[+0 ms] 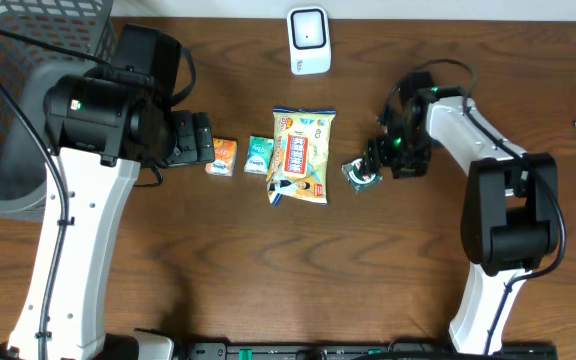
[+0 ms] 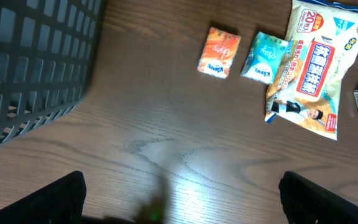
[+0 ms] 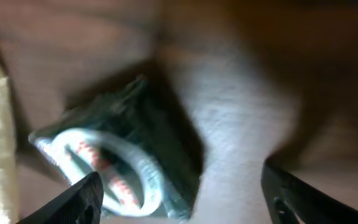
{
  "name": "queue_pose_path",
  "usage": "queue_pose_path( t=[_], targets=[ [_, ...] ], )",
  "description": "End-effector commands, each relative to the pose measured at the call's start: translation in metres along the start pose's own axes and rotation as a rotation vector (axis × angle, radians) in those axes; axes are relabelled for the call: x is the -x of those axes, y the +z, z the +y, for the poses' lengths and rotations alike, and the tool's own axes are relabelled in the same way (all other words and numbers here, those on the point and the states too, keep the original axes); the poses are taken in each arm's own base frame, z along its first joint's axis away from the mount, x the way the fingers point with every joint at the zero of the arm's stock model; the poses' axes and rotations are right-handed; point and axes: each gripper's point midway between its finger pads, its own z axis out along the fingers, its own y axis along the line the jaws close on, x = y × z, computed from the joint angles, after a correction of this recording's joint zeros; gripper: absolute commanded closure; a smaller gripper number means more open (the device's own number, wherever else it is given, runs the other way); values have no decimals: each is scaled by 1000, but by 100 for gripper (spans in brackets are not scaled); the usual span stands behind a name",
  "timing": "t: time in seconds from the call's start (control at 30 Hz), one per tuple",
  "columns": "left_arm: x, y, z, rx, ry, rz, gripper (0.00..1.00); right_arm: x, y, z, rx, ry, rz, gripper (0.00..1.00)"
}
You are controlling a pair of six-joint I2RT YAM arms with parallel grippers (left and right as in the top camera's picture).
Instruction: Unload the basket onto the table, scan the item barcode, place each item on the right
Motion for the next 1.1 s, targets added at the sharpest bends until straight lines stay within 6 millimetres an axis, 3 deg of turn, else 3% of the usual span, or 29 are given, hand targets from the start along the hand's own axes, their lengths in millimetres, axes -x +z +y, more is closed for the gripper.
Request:
queue_pose_path(
  t=[0.0,0.13,0.4,0.57,0.67,0.83,0.93,1.0,1.07],
  targets=[
    [-1,1,1,7,-4,5,2,-8,6,12,32,-2,23,30],
    [-1,1,1,7,-4,5,2,-10,-2,14,28,95,40,34],
    [-1,1,1,7,-3,6,2,-13,-43,23,19,200,88,39],
    [-1,1,1,7,-4,5,2,-17,-35,26,8,224,100,43],
    [-1,1,1,7,-3,6,2,-25,-29,26,-5,333,126,42],
    [-1,1,1,7,-4,5,2,-16,-19,26,-7,653,85,30],
    [-1,1,1,7,-4,5,2,-3,-14,30,16,696,34,28],
    [-1,1,1,7,-3,6,2,3,-10,34,30,677,7,13],
    [-1,1,1,7,-4,5,2,4,-5,34,12,692,-9,10]
  ],
)
